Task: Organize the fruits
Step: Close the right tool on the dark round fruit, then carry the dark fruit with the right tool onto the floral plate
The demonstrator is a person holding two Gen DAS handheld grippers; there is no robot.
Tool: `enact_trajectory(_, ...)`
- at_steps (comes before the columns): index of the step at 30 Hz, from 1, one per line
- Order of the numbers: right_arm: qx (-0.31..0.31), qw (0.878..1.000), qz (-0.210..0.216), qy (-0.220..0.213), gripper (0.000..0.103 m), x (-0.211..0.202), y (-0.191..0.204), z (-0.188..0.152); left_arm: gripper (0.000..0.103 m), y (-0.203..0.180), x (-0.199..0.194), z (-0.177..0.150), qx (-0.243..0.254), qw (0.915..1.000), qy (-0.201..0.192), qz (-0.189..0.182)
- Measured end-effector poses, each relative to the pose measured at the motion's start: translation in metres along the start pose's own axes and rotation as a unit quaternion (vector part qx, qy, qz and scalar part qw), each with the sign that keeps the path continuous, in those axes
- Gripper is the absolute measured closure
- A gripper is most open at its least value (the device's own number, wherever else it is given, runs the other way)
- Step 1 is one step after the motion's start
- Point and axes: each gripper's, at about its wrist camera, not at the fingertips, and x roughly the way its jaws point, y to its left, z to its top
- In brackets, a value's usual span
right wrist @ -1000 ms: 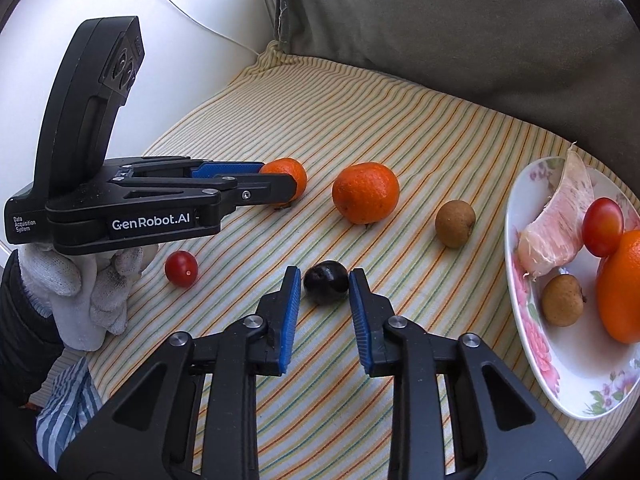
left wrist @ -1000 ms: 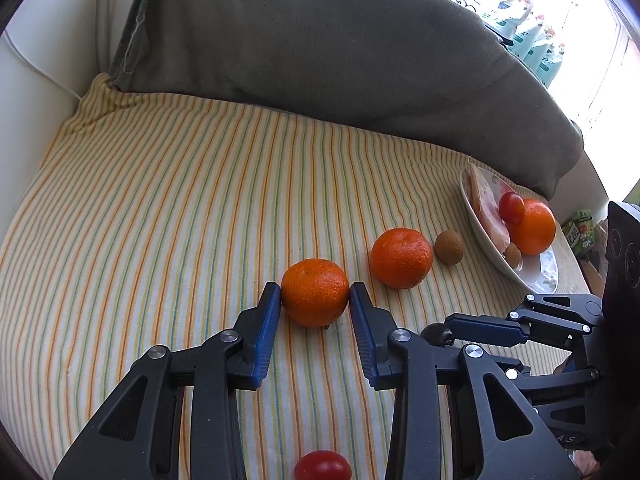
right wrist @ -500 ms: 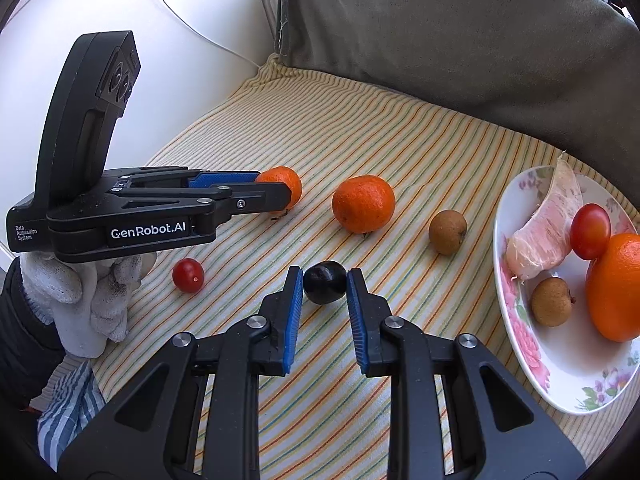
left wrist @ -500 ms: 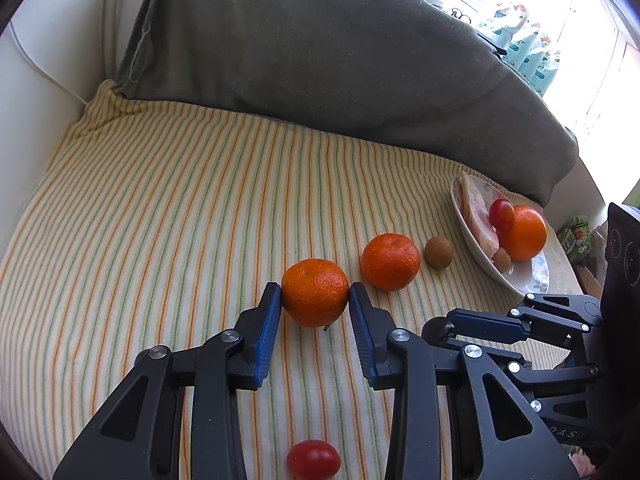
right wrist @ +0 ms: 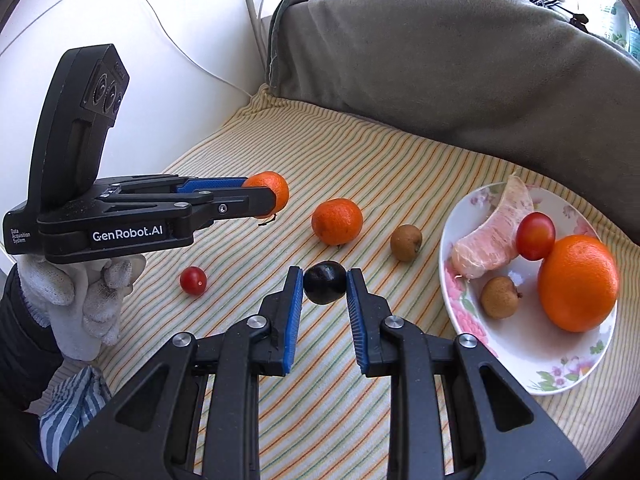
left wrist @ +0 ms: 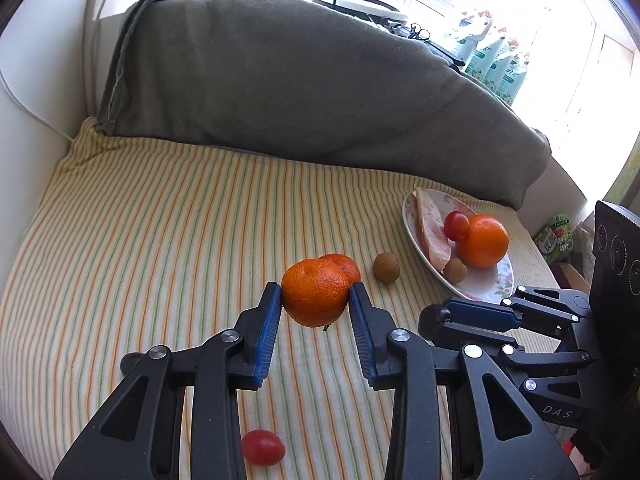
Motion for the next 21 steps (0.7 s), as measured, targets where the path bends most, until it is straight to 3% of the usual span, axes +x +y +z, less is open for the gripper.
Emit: enact_trajectory(21,0.047,0.996,-0.060,-0.036,0.080,-0.060,-0.059,-0.016,0.070,-0.065,0.022,0.029,0.048,0.9976,-0.005,-0.050)
